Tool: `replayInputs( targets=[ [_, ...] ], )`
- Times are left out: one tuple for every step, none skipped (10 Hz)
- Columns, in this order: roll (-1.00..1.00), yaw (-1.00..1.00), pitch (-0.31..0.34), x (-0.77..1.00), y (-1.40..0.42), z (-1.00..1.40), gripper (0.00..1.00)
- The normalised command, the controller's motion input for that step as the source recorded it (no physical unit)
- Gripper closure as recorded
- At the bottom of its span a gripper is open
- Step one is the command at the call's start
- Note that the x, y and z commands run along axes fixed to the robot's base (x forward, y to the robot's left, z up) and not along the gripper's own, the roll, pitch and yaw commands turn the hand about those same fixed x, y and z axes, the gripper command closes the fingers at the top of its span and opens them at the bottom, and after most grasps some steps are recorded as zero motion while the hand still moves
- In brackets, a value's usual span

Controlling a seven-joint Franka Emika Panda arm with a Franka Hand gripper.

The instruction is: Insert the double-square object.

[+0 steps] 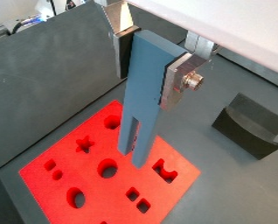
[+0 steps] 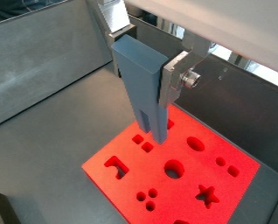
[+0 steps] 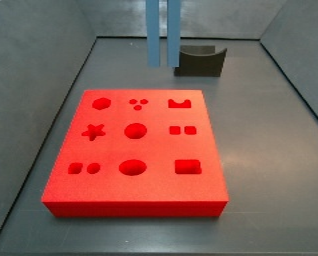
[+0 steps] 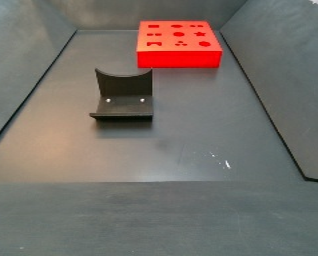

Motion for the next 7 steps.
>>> replayInputs(
  targets=[
    [0.44,0.27,-0.026,0.53,-0.23,0.00,1.00],
    [0.45,0.12,-0.054,0.77,0.00,0.09,1.00],
    [0.50,0.00,-0.069,0.84,0.03,0.15,1.00],
    [0.50,0.00,-0.089,0.84,0.05,0.14,1.00],
    [0.50,0.00,-0.091,0.86,0.05,0.11,1.00],
    [0.50,0.00,0.000,0.91,-0.02,0.00,1.00],
    [0.03,-0.04,0.171,0.32,-0.03,0.00,1.00]
  ],
)
